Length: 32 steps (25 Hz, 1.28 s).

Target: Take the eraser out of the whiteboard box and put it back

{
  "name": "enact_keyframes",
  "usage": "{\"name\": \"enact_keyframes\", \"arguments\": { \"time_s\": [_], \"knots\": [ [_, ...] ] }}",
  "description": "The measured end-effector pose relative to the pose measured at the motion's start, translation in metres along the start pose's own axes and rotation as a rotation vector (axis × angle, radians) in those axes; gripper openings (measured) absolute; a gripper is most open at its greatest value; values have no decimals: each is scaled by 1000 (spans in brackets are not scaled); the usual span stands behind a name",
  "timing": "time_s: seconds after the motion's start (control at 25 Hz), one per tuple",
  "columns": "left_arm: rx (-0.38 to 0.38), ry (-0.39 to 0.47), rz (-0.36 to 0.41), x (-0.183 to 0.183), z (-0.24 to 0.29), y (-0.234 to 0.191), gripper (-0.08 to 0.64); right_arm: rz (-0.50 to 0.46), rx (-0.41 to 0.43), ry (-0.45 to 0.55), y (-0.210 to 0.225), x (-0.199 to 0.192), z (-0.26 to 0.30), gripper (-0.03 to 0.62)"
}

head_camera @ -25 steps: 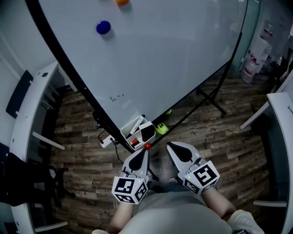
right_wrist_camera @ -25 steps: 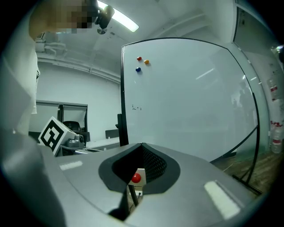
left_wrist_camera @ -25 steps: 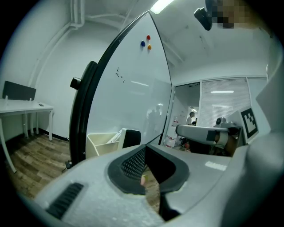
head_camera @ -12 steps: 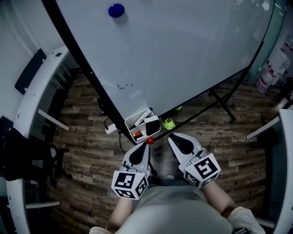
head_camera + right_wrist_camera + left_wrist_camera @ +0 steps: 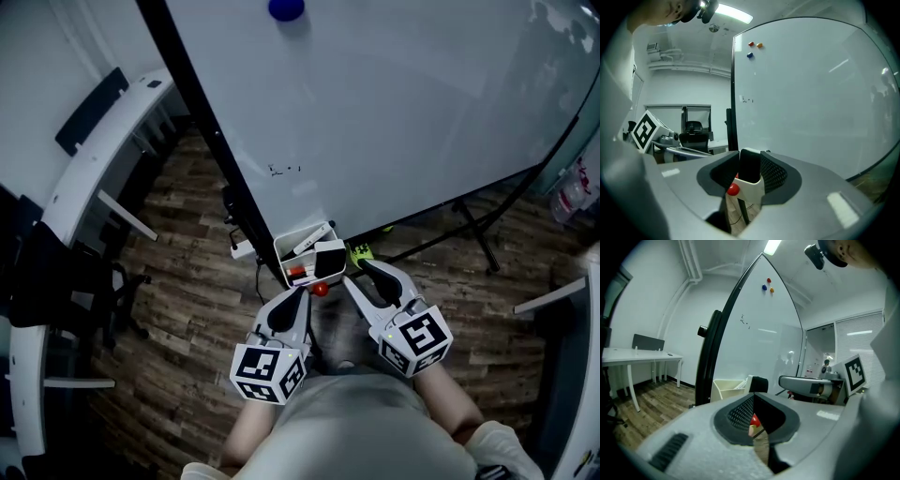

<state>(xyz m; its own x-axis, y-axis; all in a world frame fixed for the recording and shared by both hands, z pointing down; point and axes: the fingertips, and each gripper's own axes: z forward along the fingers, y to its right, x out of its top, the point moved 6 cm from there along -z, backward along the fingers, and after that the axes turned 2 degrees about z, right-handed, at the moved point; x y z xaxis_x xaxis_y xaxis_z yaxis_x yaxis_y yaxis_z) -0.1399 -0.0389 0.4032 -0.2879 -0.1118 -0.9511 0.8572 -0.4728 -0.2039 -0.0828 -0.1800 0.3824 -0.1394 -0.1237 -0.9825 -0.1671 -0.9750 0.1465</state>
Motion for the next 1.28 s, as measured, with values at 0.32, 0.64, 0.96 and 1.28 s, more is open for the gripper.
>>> {"name": "enact_keyframes", "arguments": {
  "time_s": [0.32,0.64,0.96,1.28],
  "knots": [
    [77,6,-23,-1,-1,-9,2,-11,54,-53,10,-7,23,218],
    [144,15,-49,0,-4,-14,2,-11,109,-93,18,-14,44,282],
    [211,22,-71,-2,-13,-22,2,-18,164,-117,18,-16,66,288],
    [245,26,-78,-2,-17,-30,2,-33,169,-112,18,-17,69,276]
  ]
}}
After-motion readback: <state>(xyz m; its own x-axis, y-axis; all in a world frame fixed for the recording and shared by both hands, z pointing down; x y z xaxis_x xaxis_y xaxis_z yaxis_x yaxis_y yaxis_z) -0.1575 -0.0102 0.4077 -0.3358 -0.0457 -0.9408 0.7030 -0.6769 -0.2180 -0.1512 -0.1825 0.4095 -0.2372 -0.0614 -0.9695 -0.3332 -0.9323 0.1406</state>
